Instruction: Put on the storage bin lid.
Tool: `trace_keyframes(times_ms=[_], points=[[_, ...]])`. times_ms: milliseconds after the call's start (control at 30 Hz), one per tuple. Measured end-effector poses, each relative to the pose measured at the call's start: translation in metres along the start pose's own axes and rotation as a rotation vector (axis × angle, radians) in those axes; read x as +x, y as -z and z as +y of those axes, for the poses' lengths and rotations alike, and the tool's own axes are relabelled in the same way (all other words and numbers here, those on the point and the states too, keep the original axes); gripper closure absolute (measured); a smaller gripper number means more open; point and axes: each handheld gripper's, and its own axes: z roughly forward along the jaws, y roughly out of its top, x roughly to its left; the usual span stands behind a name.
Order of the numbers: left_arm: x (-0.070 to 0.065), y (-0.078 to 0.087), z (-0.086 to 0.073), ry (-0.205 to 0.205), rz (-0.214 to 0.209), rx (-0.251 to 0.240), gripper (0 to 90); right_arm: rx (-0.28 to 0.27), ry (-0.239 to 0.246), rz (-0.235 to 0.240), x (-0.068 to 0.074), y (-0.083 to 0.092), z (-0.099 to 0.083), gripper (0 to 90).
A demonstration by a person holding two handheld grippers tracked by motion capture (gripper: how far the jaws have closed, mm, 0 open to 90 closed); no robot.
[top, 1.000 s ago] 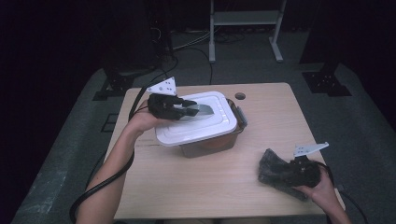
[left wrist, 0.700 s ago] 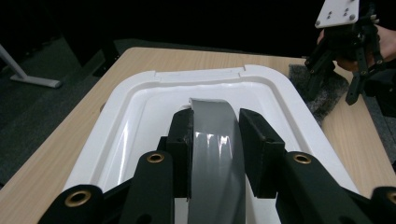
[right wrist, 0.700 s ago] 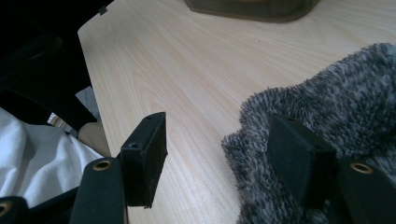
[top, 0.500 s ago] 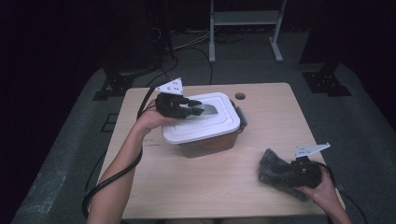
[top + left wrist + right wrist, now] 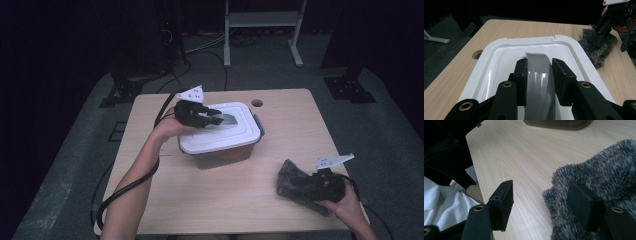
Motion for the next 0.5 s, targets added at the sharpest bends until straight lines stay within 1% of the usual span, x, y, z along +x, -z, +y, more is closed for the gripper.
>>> trace_keyframes(times_ms=[33, 100, 133, 367, 500], points=[[0.0009, -0.0032, -0.0007, 0.005, -0.003, 0.001, 66.8, 0.000, 0.000, 0.001, -0.0001, 0.0002, -0.0002, 36.9], [0.0012, -0.0044, -0.0011, 0.006, -0.006, -0.003, 66.8, 0.002, 0.000, 0.001, 0.0000, 0.0001, -0.0003, 36.9], [0.0021, -0.0069, -0.0027, 0.004, -0.005, 0.005, 66.8, 0.002, 0.000, 0.001, 0.0000, 0.0001, -0.0003, 36.8], [0.0048, -0.0107, -0.0078, 0.019, -0.004, 0.021, 66.8, 0.002, 0.002, 0.004, -0.0001, 0.0004, -0.0005, 36.8], [0.0057, -0.0130, -0.0086, 0.018, -0.007, 0.027, 66.8, 0.003, 0.002, 0.003, 0.0003, 0.0005, -0.0007, 36.8]])
